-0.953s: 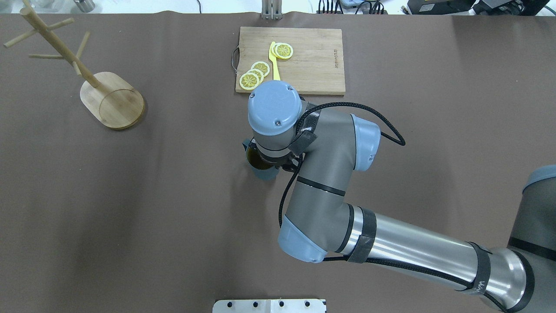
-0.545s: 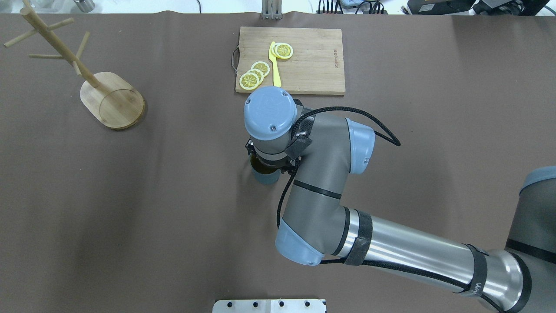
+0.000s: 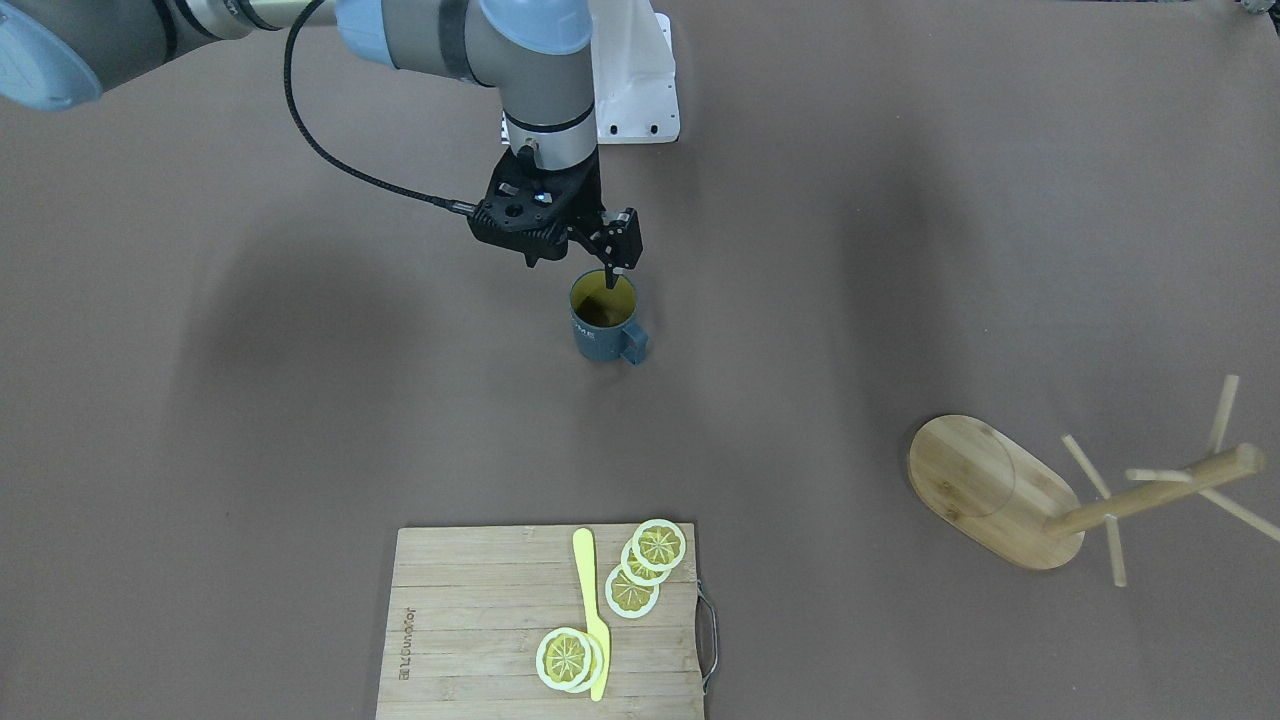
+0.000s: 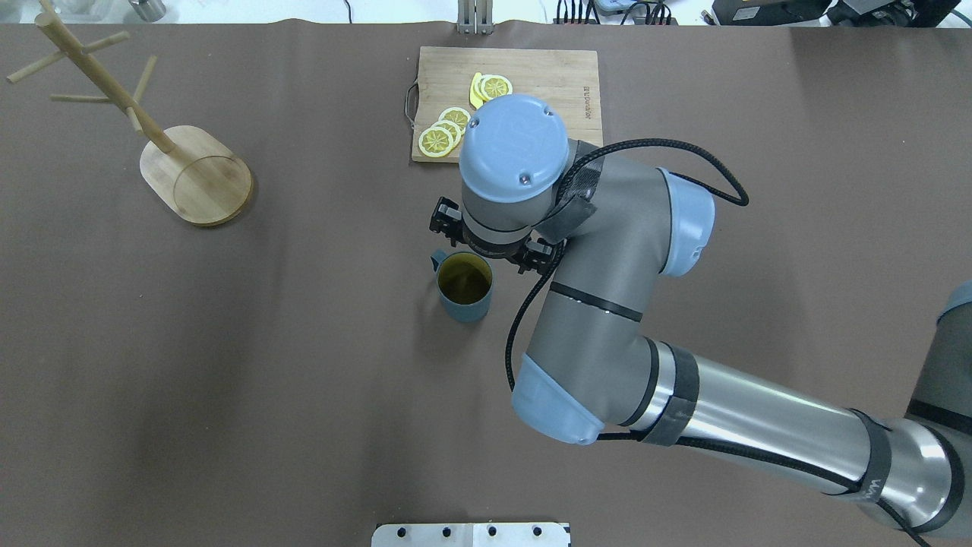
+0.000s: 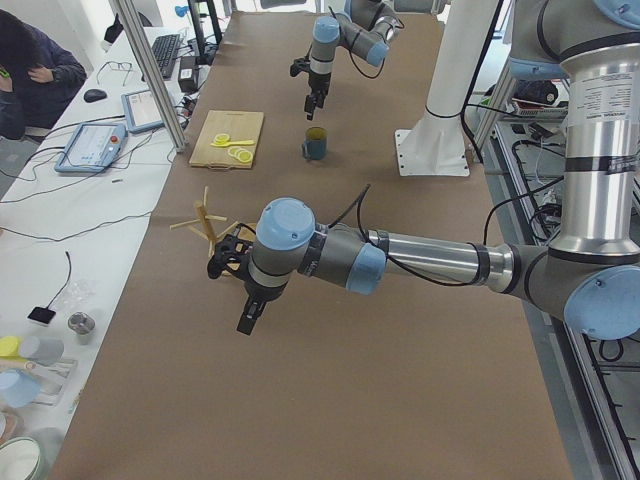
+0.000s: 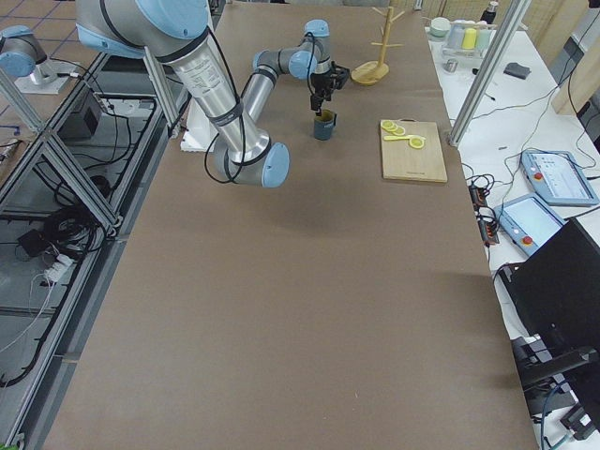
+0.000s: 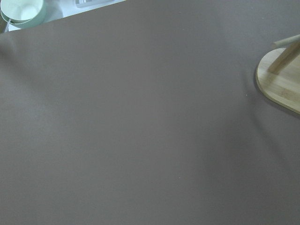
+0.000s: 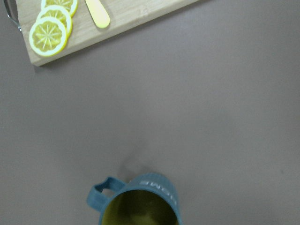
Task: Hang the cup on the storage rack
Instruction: 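Open the right gripper and withdraw it while the left arm reaches toward the mug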
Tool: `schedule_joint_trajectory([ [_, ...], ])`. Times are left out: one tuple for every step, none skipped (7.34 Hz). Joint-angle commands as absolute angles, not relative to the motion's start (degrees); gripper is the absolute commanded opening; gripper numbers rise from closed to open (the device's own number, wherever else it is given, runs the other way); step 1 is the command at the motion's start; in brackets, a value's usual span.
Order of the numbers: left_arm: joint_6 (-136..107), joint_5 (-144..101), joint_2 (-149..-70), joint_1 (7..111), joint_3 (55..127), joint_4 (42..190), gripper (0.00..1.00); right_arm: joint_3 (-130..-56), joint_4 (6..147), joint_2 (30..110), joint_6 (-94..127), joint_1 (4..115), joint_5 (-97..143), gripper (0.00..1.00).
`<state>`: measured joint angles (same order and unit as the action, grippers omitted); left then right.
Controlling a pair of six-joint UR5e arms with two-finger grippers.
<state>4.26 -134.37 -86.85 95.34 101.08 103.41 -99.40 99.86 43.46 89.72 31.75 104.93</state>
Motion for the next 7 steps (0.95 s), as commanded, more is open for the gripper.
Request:
schedule_joint_trajectory([
  [4.1, -134.5, -86.7, 95.3, 104.5, 104.0, 0.99, -105.4, 99.8, 51.3, 78.5, 40.2, 111.5, 1.00],
  [4.2, -135.2, -86.4, 95.1, 105.7, 105.3, 0.98, -107.6, 99.8, 55.9, 71.2, 45.3, 115.3, 1.00],
  [4.1, -140.2, -86.3, 94.9, 105.9, 110.7, 0.98, -107.8, 99.7, 59.7, 62.4, 49.5, 117.6, 1.00],
  [3.0, -147.4, -86.1, 94.9, 106.0, 114.9, 0.98, -107.8, 99.3, 63.4, 55.7, 52.9, 118.4, 1.00],
  [-2.7, -151.9, -86.4, 93.8, 107.0, 117.3, 0.98, -107.8, 99.1, 67.9, 47.2, 57.1, 120.0, 1.00],
  [-9.3, -152.0, -86.0, 92.5, 107.8, 124.8, 0.99, -107.8, 99.1, 72.2, 37.5, 62.6, 123.4, 1.00],
  [-14.5, -151.6, -84.2, 89.7, 107.7, 134.1, 1.00, -107.8, 99.1, 76.9, 27.6, 68.1, 126.2, 1.00],
])
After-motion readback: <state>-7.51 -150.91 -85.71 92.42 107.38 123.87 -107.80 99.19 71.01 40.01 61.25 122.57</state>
